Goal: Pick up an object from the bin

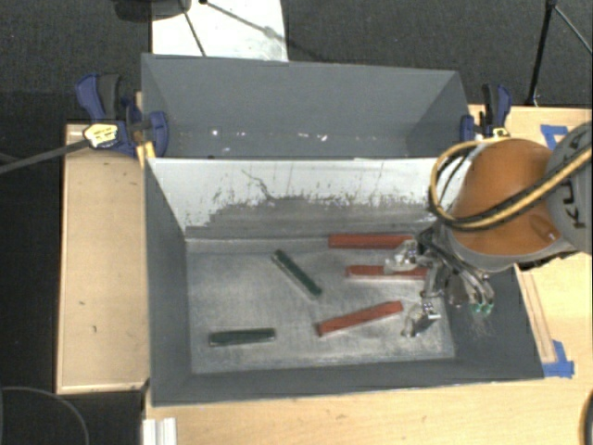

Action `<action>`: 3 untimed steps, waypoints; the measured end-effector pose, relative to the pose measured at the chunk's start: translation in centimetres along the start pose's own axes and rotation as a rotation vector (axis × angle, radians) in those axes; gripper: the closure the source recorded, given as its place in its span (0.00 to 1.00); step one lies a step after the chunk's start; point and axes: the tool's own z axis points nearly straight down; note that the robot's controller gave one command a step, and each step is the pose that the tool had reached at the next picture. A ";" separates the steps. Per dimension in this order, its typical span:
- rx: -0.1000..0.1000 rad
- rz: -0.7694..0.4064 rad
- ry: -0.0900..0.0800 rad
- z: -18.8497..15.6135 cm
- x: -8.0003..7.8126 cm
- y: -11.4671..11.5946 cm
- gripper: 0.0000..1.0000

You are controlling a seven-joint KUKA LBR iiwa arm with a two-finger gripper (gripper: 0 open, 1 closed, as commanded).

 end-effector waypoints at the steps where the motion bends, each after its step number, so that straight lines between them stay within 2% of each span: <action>1: 0.000 -0.123 0.001 7.1 0.2 2.9 1.00; 2: 0.000 -0.123 0.001 7.1 0.2 2.9 1.00; 3: -0.002 -0.130 0.007 -2.9 -0.1 2.9 1.00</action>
Offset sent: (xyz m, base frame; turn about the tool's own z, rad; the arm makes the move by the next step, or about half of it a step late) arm 0.0000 0.0000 0.0000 0.0000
